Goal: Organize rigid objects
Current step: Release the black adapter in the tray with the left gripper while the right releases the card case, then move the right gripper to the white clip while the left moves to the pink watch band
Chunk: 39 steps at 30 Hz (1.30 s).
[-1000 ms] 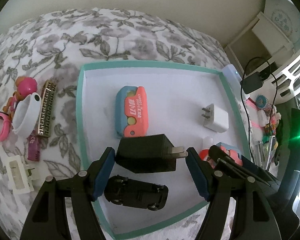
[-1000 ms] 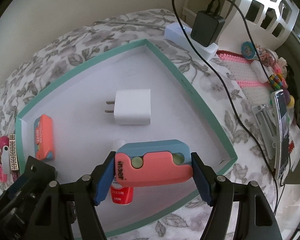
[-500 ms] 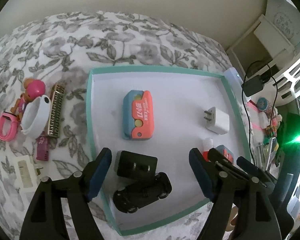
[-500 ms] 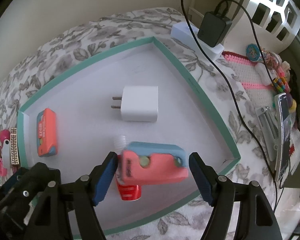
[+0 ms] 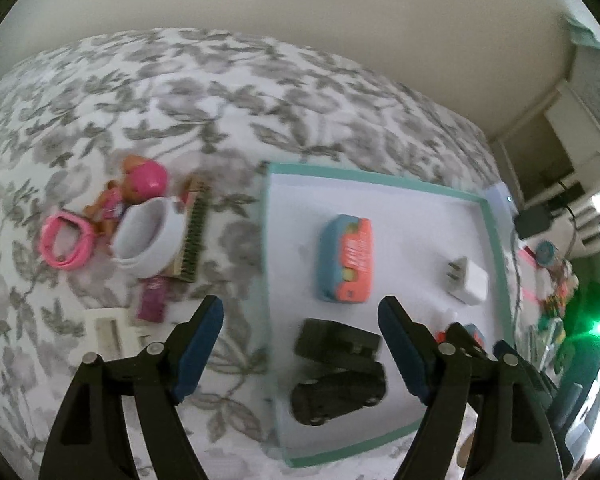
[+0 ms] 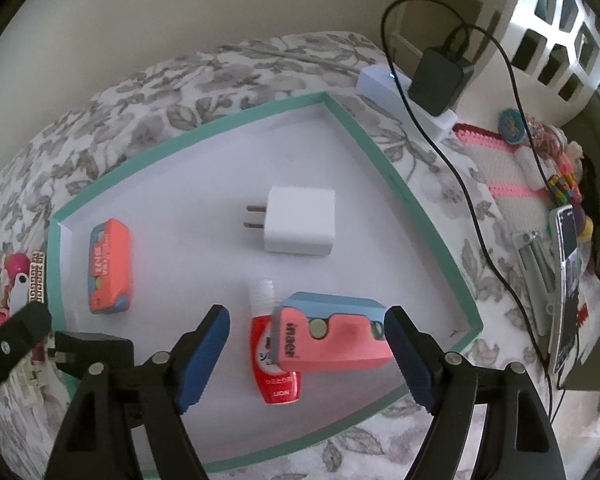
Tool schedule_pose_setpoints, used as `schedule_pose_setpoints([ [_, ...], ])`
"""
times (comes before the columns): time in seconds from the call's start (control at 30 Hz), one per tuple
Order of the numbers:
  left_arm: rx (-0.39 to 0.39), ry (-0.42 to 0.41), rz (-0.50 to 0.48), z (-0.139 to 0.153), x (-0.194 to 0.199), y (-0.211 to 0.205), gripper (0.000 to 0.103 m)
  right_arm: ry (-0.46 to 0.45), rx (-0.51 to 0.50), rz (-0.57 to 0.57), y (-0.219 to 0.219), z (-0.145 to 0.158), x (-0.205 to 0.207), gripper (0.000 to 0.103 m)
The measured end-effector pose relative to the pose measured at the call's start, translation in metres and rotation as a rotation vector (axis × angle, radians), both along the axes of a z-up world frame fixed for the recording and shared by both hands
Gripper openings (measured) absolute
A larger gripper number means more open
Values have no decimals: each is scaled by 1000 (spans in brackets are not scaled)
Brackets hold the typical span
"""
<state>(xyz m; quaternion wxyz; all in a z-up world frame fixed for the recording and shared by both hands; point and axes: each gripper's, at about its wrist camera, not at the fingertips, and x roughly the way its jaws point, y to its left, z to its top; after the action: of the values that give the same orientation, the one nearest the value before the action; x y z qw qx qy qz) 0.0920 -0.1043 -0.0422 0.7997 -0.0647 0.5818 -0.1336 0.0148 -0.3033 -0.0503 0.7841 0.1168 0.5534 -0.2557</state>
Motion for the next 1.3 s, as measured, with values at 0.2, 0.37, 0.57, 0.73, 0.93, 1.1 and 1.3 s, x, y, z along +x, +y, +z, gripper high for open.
schedule_pose_setpoints([
  [0.2,72,6,94,-5,7,22,90,-24,-13,37,9,3,3,98],
  [0.37,107,-9,158,-6,9,40,95,-49,-16,52,14,5,5,103],
  [0.57,131,-30,207,0,14,64,96,-70,-18,85,23,9,8,103],
  [0.73,145,-39,236,6,18,87,96,-105,12,145,42,12,12,103],
  [0.93,175,-70,278,22,18,120,96,-208,77,215,68,26,15,103],
  [1.1,198,-78,320,30,17,151,96,-270,105,322,102,39,20,103],
  [1.3,243,-82,339,32,13,173,96,-266,128,425,143,38,29,103],
])
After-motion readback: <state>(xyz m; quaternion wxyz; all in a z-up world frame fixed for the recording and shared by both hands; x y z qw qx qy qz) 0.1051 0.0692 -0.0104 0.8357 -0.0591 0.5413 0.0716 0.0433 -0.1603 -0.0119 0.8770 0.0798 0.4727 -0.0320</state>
